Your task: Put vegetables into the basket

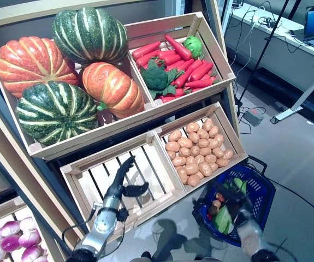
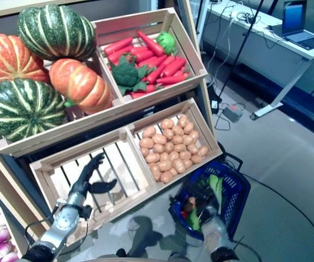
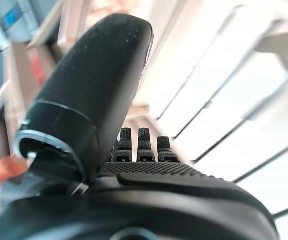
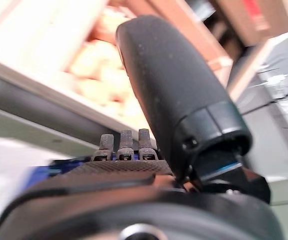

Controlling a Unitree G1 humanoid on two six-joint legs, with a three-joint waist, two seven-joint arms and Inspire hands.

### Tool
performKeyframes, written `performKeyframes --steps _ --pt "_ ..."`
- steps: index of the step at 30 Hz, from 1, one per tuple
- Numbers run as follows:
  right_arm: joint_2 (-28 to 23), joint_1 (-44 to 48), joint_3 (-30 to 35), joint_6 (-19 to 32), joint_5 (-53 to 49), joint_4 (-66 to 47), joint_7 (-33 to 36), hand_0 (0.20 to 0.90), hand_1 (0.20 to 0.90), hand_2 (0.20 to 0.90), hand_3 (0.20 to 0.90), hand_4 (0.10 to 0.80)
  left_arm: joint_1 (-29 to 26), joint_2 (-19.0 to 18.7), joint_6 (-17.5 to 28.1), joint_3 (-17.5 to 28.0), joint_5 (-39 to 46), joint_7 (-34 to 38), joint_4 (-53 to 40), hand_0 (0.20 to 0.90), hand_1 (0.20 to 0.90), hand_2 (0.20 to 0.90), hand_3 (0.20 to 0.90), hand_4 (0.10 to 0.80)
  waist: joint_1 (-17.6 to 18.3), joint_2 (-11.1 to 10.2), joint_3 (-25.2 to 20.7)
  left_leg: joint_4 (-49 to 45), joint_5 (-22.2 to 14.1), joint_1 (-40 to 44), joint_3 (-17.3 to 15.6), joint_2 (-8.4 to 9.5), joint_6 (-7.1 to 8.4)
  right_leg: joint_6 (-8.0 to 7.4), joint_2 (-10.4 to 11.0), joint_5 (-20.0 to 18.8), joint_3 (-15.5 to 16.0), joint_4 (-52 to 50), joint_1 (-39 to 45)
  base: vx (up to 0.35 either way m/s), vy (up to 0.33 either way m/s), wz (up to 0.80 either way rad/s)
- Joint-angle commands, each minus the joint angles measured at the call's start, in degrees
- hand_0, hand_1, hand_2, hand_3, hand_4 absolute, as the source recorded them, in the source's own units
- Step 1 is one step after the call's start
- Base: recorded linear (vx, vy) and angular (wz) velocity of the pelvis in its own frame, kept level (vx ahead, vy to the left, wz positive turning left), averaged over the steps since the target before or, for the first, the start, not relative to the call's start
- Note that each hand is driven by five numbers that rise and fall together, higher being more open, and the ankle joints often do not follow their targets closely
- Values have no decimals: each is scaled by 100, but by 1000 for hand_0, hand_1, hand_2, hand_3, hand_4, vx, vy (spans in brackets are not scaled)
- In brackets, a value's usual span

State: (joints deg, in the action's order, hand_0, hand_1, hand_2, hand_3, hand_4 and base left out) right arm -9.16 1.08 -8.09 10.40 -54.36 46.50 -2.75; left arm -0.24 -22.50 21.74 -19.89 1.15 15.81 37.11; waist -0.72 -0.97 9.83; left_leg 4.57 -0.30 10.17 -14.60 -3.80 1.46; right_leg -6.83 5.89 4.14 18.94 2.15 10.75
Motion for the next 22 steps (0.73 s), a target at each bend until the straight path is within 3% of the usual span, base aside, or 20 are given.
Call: performKeyframes --steps 1,5,10,16,22 --pt "-87 290 1 320 85 -66 -398 900 900 900 900 800 -255 195 559 50 -497 254 439 900 900 900 900 800 120 60 -288 43 -398 39 -55 196 -74 372 -267 -127 -267 265 -31 0 0 0" --pt "96 66 -211 447 26 -91 -457 900 900 900 900 800 -145 430 468 73 -395 256 1000 900 900 900 900 800 150 78 -278 43 -419 79 3 238 -104 371 -253 -86 -259 209 7 0 0 0" --pt "259 -82 -610 730 810 -230 -284 900 900 900 900 800 -80 761 334 41 -197 240 1381 900 900 900 900 800 176 89 -250 43 -440 87 98 286 -122 354 -232 -100 -246 269 61 -4 11 2" --pt "28 58 -1122 1145 1963 -479 -80 900 900 900 900 800 -190 806 101 23 197 -59 1556 900 900 900 900 800 128 85 -214 43 -446 52 211 314 -119 338 -202 -100 -198 285 61 -22 16 11" --pt "-69 74 -1281 1288 2348 -559 -41 900 900 900 900 800 -186 840 98 -21 110 -208 1693 900 900 900 900 800 121 57 -217 43 -458 57 247 321 -129 318 -201 -108 -198 285 68 -3 4 2"
